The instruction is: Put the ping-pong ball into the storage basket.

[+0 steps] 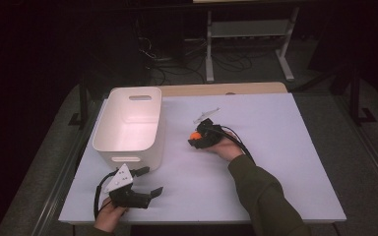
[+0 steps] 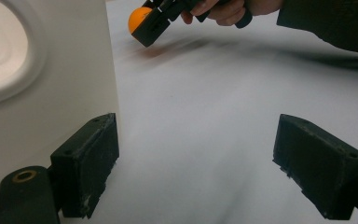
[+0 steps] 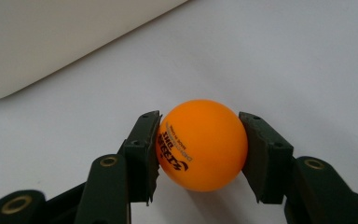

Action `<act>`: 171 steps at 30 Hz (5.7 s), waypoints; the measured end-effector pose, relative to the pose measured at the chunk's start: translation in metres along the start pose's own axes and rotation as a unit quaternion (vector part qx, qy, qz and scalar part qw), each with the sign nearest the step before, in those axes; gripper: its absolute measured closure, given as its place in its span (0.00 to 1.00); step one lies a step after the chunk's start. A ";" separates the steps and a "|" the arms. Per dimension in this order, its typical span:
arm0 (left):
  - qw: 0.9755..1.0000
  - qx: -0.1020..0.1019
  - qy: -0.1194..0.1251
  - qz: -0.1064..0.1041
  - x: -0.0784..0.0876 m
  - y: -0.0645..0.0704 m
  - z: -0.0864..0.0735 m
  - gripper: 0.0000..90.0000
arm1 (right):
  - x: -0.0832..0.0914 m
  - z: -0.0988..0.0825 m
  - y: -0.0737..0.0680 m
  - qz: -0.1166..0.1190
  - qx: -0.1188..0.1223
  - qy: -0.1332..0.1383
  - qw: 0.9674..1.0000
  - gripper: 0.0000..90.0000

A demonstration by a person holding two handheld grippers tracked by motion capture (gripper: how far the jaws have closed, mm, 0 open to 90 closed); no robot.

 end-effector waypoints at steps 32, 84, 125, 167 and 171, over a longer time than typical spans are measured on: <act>1.000 0.000 0.000 0.002 0.000 0.000 0.000 0.16 | 0.011 -0.004 -0.045 0.050 0.035 -0.008 0.998 0.55; 1.000 -0.002 -0.002 0.000 0.000 0.000 0.000 0.16 | 0.033 0.010 -0.080 0.106 0.092 -0.010 0.990 0.55; 1.000 -0.001 -0.002 -0.001 -0.001 0.000 0.000 0.16 | 0.062 0.049 -0.086 0.124 0.111 -0.002 0.986 0.55; 1.000 -0.002 0.000 0.000 0.000 0.000 0.000 0.16 | 0.088 0.105 -0.094 0.132 0.125 0.024 0.983 0.55; 1.000 -0.001 0.001 0.000 0.000 0.000 0.000 0.16 | 0.089 0.111 -0.096 0.133 0.124 0.028 0.983 0.55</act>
Point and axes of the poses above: each handheld gripper's, and its own axes: x roughly backward along the jaws, z roughly out of its top, y roughly to its right, the point moved 9 cm from there along -x, roughly forward along the jaws, and after that the axes turned 1 degree about -y, right-handed, at the moved point
